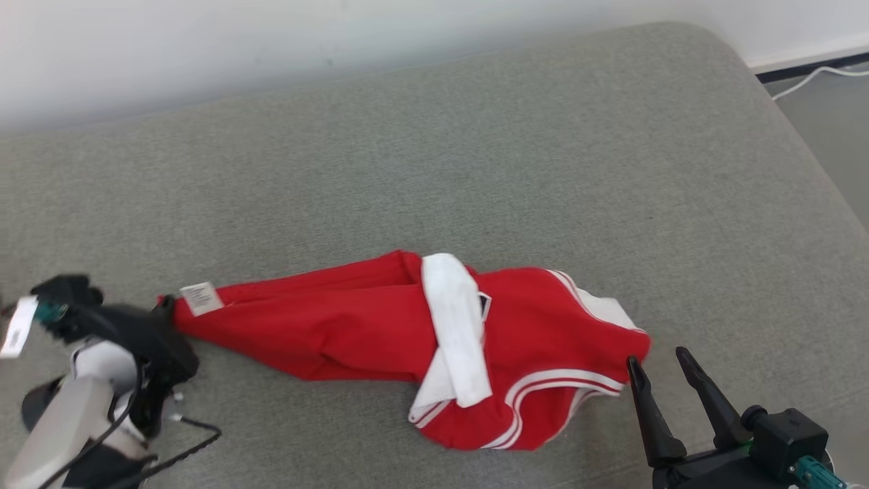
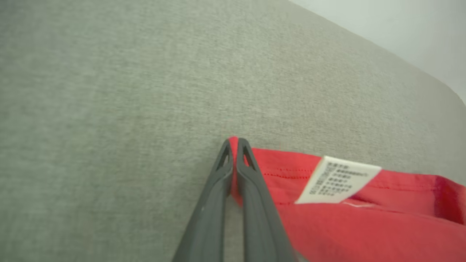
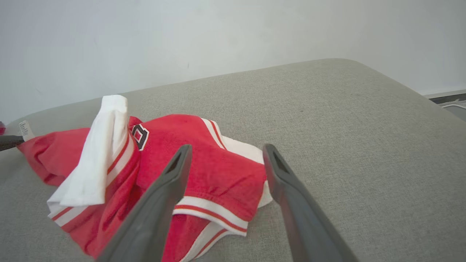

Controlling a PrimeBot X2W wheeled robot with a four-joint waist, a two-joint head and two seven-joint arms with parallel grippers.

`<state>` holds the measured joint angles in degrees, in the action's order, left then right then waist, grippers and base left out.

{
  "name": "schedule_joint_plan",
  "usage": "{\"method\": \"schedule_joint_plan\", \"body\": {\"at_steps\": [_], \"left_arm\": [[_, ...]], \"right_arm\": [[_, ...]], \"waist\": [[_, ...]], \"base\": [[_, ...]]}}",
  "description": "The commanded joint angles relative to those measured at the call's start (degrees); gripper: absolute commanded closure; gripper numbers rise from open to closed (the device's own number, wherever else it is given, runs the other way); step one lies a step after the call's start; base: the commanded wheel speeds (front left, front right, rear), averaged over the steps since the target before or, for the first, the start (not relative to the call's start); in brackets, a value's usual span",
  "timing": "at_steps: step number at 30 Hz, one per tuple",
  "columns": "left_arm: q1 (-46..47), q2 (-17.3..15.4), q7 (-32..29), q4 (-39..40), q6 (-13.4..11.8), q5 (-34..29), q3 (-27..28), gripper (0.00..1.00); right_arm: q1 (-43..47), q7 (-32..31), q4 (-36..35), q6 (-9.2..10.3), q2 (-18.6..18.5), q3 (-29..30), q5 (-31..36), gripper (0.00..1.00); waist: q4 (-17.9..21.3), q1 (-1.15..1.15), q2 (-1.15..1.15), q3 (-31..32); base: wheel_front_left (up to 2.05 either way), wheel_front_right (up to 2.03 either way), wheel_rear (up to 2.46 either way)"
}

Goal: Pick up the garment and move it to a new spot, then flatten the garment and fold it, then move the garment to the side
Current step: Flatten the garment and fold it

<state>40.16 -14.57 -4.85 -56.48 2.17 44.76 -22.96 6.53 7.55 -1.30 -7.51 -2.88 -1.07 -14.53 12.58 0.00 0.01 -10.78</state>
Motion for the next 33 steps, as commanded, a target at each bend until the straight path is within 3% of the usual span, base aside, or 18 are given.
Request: {"method": "schedule_joint_plan", "body": {"at_steps": [1,6,12,13,14,15,28,33], "left_arm": [[-1.9,-0.9,1.9,0.7,-0.9,0.8,0.9,1.00],[-7.4,-0.8,7.0,3.9,-2.9,1.9,2.9,1.00],[-16.9,0.5,11.0,13.4,-5.6,2.7,3.4,1.00],[-18.0,0.7,11.1,15.1,-5.8,2.8,3.3,0.80],[-19.0,0.7,11.5,16.6,-6.0,2.7,3.1,0.23],[-20.1,0.6,11.8,18.0,-6.5,2.4,3.1,0.00],[-30.5,-5.1,19.1,39.3,-16.9,-8.0,2.5,0.00],[-32.3,-6.8,19.7,47.3,-18.7,-12.0,2.8,0.00]], "right_arm": [[0.2,-0.2,-0.3,0.04,-0.1,0.2,-0.4,0.00],[1.1,-0.9,-0.7,0.04,-0.1,0.8,-0.1,0.00],[1.3,-2.3,-1.6,0.04,-0.1,1.9,0.9,0.00],[1.2,-2.4,-1.7,0.04,-0.1,2.0,1.0,0.00],[1.1,-2.6,-1.8,0.04,-0.1,2.2,1.2,0.00],[1.0,-2.8,-1.9,0.03,-0.1,2.2,1.3,0.00],[-0.7,-4.2,-3.6,0.04,-0.1,3.8,3.6,0.00],[-2.2,-4.9,-4.2,0.04,-0.1,3.4,4.3,0.00]], "waist": [[-0.9,0.00,-0.01,0.4],[-2.3,0.00,-0.01,0.9],[-4.7,0.00,-0.01,1.9],[-4.9,0.00,-0.01,2.0],[-5.2,0.00,-0.01,2.1],[-5.4,0.00,-0.01,2.2],[-8.7,0.00,-0.01,5.1],[-9.8,0.00,-0.01,6.2]], "base": [[0.00,0.00,0.00],[0.00,0.00,0.00],[0.00,0.00,0.00],[0.00,0.00,0.00],[0.00,0.00,0.00],[0.00,0.00,0.00],[0.00,0.00,0.00],[0.00,0.00,0.00]]}}
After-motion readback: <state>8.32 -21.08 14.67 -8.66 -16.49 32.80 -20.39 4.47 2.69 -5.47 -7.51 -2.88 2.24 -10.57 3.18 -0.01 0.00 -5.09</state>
